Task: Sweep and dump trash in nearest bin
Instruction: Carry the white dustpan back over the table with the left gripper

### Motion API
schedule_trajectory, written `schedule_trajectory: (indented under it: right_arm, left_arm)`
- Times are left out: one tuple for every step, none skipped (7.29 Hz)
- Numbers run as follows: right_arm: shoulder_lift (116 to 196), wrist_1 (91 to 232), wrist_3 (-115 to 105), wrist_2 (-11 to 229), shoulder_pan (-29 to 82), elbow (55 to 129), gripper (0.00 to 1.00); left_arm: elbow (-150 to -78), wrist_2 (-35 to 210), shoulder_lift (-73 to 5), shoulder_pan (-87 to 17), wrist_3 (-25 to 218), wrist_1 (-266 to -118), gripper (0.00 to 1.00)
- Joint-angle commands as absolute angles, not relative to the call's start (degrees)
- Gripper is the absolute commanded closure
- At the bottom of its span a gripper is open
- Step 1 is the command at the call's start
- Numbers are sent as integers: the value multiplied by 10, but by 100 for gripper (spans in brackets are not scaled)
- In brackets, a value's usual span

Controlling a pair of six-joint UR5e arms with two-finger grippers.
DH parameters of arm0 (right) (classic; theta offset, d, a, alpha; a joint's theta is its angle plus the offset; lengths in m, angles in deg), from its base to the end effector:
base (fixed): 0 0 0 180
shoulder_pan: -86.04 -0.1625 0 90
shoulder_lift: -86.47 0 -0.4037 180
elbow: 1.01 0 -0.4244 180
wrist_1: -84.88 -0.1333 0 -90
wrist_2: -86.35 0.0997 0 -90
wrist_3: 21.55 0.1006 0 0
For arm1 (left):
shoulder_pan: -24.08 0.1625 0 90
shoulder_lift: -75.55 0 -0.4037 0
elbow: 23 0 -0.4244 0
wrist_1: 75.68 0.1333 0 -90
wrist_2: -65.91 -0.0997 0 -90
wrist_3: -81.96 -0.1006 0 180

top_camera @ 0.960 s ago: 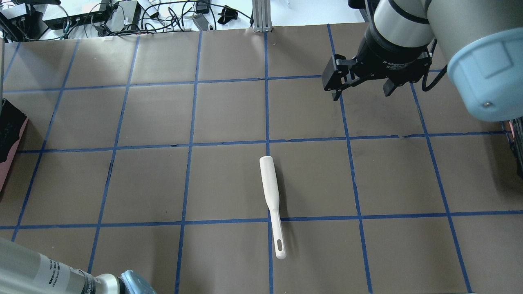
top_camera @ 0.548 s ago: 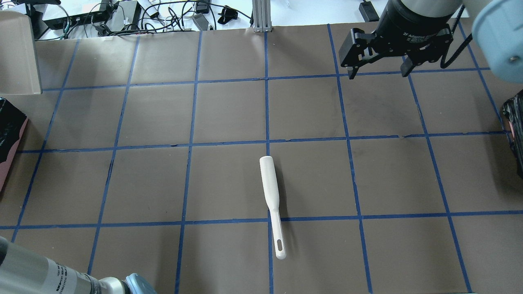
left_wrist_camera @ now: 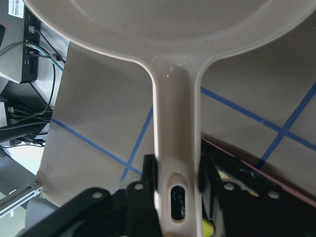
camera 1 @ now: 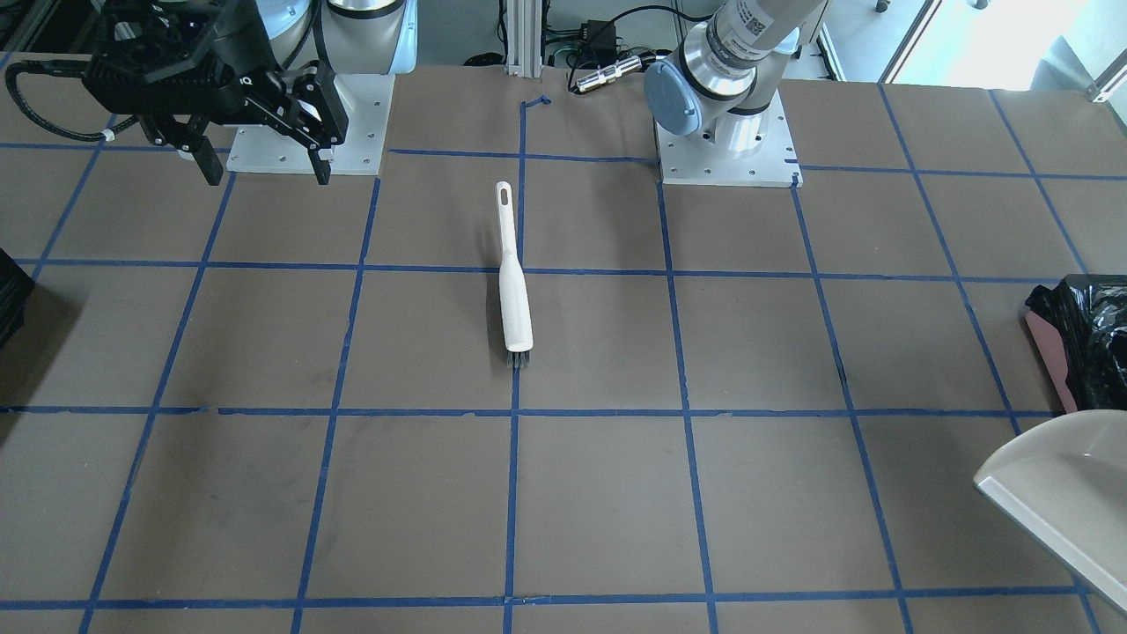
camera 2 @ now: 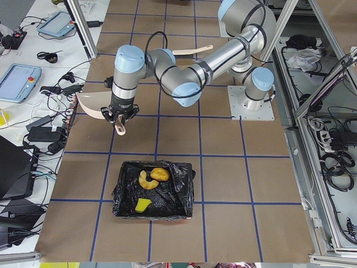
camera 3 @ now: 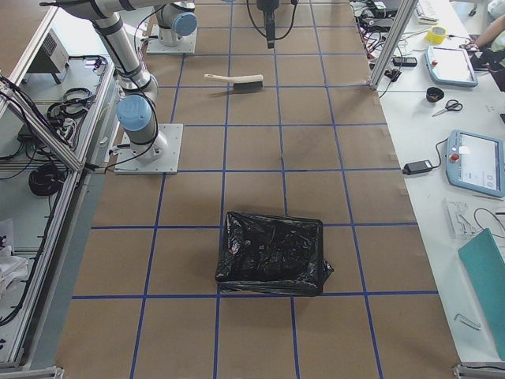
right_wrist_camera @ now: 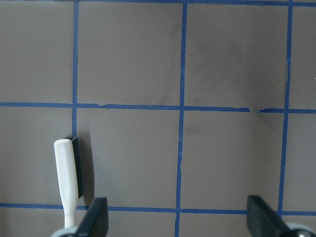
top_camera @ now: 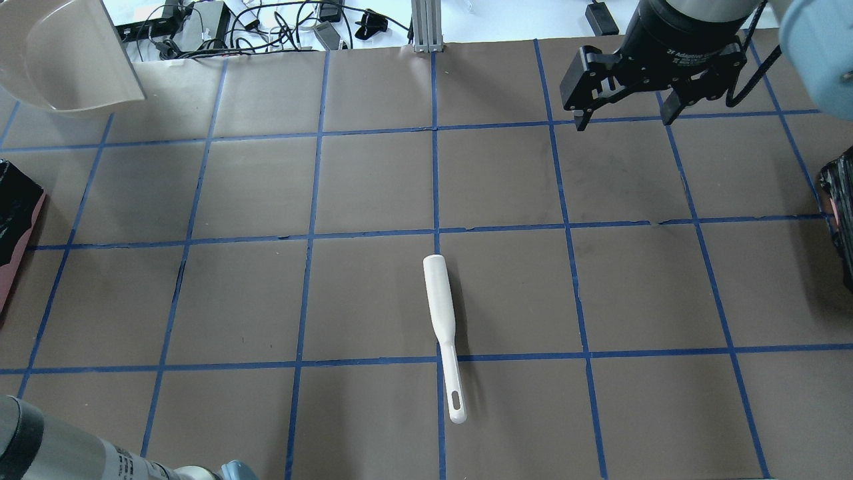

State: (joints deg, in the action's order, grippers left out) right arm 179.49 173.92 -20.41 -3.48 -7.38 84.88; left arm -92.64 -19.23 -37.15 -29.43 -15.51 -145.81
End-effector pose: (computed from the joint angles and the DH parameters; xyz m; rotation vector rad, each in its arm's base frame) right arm 0.1638 -0.5009 0.5290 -0.0625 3.1292 -0.1684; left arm 0.3053 -0.6512 0.4520 1.4771 2.4715 -0.2861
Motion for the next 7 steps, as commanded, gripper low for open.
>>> schedule_trajectory:
  right_arm:
    - [1793,1734,-213,-36,-73,849,0]
    - [1794,1734,-213,-36,-74,849,0]
    - [1794,1734,-213,-36,-73,849,0]
    - [1794,1734,-213,-35,-74,849,0]
    - [1793,1733,-213,-36,-73,849,0]
    - [1792,1736,-213,-30,-73,849,0]
    - [1791,1737,-213,-34,-73,849,0]
  left_arm:
    - [-929,-197,-362,-350,-4,-1513,100]
    - [-929,-226,-364,-372,46,-1520,100]
    - [-939,-250,-362,-399,99,-1520,100]
    - [-952,-258,-358,-429,169,-1520,100]
    - [-963,-279,-355,-466,240,-1530,100]
    - [-967,-283,-354,-504,305,-1556,100]
    - [-967,-281,-357,-534,383,-1581,100]
